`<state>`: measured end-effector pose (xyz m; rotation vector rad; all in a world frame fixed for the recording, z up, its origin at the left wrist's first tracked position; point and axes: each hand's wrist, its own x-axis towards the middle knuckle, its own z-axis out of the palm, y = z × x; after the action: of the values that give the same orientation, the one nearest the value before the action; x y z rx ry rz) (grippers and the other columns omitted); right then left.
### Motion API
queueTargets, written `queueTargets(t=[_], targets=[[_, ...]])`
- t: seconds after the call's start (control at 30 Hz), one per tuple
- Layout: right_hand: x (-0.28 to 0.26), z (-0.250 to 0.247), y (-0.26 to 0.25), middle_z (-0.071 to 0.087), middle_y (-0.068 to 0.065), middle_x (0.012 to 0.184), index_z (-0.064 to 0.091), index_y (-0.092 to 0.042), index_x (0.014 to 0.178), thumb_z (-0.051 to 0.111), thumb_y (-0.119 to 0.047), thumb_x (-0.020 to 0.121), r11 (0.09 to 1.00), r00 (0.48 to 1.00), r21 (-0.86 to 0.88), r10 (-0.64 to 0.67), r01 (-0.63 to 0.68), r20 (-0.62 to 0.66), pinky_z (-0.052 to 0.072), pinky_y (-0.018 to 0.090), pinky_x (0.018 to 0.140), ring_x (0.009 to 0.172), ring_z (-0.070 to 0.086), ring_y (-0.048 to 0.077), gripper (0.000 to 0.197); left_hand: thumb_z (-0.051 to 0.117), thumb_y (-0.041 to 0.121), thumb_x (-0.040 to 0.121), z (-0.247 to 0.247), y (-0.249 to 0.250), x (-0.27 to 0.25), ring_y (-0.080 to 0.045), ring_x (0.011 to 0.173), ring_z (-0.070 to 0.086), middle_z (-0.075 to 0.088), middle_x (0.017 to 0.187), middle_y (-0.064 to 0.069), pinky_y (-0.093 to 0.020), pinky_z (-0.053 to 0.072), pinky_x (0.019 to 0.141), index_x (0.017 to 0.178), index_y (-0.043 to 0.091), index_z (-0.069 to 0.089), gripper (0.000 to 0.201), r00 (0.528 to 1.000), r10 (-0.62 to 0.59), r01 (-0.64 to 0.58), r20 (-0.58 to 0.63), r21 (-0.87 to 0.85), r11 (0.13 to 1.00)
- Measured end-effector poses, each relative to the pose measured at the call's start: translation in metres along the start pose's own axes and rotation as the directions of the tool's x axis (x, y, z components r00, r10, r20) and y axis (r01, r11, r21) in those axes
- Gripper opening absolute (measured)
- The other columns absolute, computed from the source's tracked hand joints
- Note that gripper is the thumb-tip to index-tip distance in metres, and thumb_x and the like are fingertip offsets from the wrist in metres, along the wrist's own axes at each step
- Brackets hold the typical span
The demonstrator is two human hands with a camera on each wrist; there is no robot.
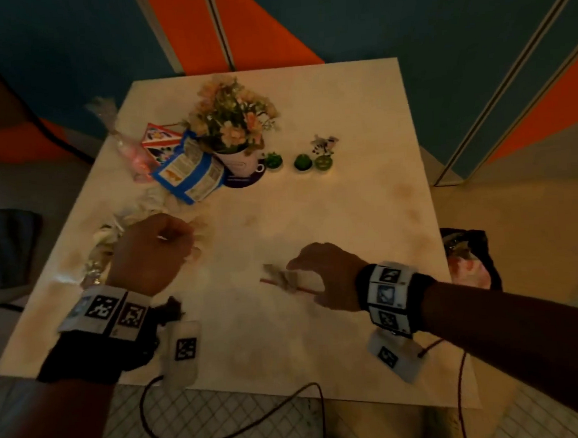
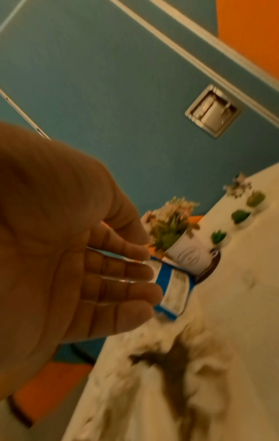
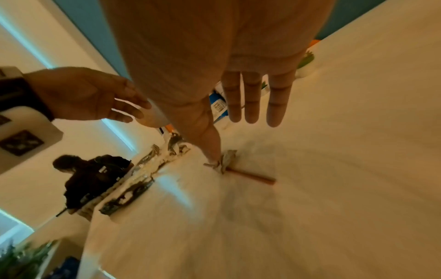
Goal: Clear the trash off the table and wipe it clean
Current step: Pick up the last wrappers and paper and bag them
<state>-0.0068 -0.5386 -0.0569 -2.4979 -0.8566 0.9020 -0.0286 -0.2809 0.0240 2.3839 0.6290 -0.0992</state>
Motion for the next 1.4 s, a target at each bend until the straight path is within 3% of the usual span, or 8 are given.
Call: queueTargets(t=[0.2,0.47,0.6,0.87,0.93,1.0,1.1,1.4], targets=[[0.041,0.01,-0.03,0.01,0.004,0.155,0.029,-0.034,0.145,0.059,-0.014,0.085,0.979,0.993,-0.202,0.027,-0.003,0.114,0.035,0.044,0.107,0.138,0.019,0.031,0.07,0.062,0.021,0.083,-0.023,-0.047,0.027,-0.029,0.105,0.058,0.064,0.114,-0.002,-0.038,0.046,0.094,0.101,0.025,0.064,0.019,0.992,-0.096,0.112,-0.079,0.232,0.966],[0.064,0.016,-0.042,0.027,0.008,0.137,0.039,-0.025,0.132,0.058,-0.008,0.085,0.964,0.991,-0.253,0.102,-0.077,0.086,0.042,0.039,0.074,0.112,0.036,0.032,0.053,0.061,0.04,0.08,0.02,-0.066,0.052,-0.039,0.127,0.04,0.019,0.152,-0.007,-0.047,0.04,0.103,0.143,0.036,0.026,0.073,0.985,0.032,-0.126,0.171,0.576,0.808],[0.074,0.019,-0.04,0.023,0.01,0.148,0.034,-0.022,0.141,0.051,-0.007,0.09,0.972,0.982,-0.191,0.16,-0.139,0.1,0.039,0.041,0.092,0.125,0.035,0.033,0.056,0.06,0.049,0.079,0.043,-0.076,0.067,-0.043,0.135,0.024,0.002,0.153,-0.011,-0.051,0.036,0.104,0.145,0.042,0.011,0.083,0.97,-0.06,-0.108,0.237,0.637,0.763],[0.078,0.02,-0.044,0.004,0.01,0.16,0.016,-0.023,0.151,0.048,-0.013,0.094,0.957,0.952,-0.14,0.273,-0.254,0.14,0.026,0.041,0.114,0.144,0.017,0.034,0.067,0.05,0.019,0.089,0.058,-0.08,0.071,-0.038,0.122,0.039,0.028,0.141,-0.011,-0.045,0.044,0.096,0.134,0.02,0.04,0.046,0.976,0.049,-0.182,0.214,0.664,0.725],[0.081,0.017,-0.043,0.016,0.013,0.155,0.033,-0.021,0.142,0.05,-0.01,0.092,0.955,0.945,-0.08,0.296,-0.287,0.142,0.035,0.04,0.102,0.14,0.027,0.034,0.054,0.052,0.018,0.088,0.056,-0.085,0.071,-0.036,0.118,0.045,0.032,0.139,-0.008,-0.045,0.047,0.093,0.129,0.018,0.045,0.041,0.971,0.096,-0.216,0.221,0.621,0.753],[0.084,0.012,-0.043,0.045,0.014,0.124,0.047,-0.018,0.097,0.052,-0.003,0.087,0.947,0.946,0.053,0.312,-0.317,0.083,0.039,0.039,0.082,0.113,0.048,0.034,0.019,0.055,0.017,0.086,0.053,-0.084,0.069,-0.034,0.111,0.052,0.039,0.134,-0.007,-0.044,0.049,0.088,0.119,0.015,0.049,0.034,0.968,0.137,-0.23,0.209,0.53,0.816],[0.088,0.005,-0.041,0.042,-0.002,0.076,0.035,-0.024,0.066,0.052,0.004,0.079,0.908,0.933,0.245,0.359,-0.341,-0.032,0.035,0.031,0.062,0.066,0.041,0.021,0.035,0.056,0.009,0.081,0.043,-0.076,0.059,-0.029,0.095,0.056,0.051,0.11,-0.004,-0.036,0.046,0.076,0.09,0.017,0.049,0.014,0.963,0.243,-0.271,0.12,0.368,0.89],[0.113,-0.025,-0.046,0.058,0.014,0.093,0.047,-0.019,0.067,0.044,0.003,0.085,0.828,0.895,0.469,0.419,-0.308,-0.151,0.045,0.04,0.075,0.087,0.053,0.031,0.028,0.055,-0.006,0.075,-0.001,-0.068,0.039,-0.026,0.056,0.051,0.052,0.061,-0.006,-0.036,0.046,0.052,0.067,0.009,0.05,0.017,0.984,0.179,-0.171,0.0,-0.286,0.943]])
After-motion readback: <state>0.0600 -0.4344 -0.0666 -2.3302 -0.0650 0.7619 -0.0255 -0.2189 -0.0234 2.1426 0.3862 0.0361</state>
